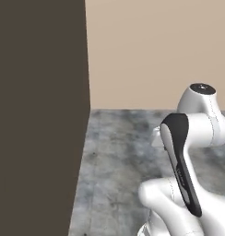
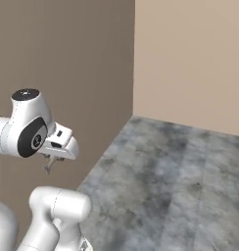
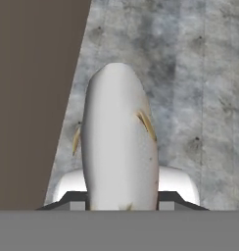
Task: Gather the mushroom and bell pepper from the fridge and place them on a tray on the dining counter. Then gather the fishs from the fridge and place them on the other tray.
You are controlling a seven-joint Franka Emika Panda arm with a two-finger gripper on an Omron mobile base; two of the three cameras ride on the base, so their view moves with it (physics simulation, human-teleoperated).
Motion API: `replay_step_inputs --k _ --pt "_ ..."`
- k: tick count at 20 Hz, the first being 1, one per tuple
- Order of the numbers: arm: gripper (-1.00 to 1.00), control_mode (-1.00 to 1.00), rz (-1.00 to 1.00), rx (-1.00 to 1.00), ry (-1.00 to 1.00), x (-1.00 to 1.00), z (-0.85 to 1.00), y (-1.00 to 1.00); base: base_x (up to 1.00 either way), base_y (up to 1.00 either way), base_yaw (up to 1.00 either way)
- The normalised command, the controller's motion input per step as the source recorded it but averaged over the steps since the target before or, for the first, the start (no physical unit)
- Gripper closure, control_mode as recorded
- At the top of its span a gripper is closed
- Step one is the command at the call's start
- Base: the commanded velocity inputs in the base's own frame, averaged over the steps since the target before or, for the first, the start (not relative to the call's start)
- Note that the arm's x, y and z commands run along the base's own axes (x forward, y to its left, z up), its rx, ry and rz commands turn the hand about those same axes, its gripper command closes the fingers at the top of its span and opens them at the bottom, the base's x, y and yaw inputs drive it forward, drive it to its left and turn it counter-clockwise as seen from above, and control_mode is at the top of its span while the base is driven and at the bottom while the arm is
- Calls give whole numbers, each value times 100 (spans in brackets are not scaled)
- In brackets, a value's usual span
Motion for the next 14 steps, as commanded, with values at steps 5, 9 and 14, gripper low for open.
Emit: replay_step_inputs --k 5,9,14 --pt "100 100 0 0 0 0 0 0 91 8 -41" --pt "100 100 0 0 0 0 0 0 67 26 -55" --pt "100 100 0 0 0 0 0 0 68 39 -55"
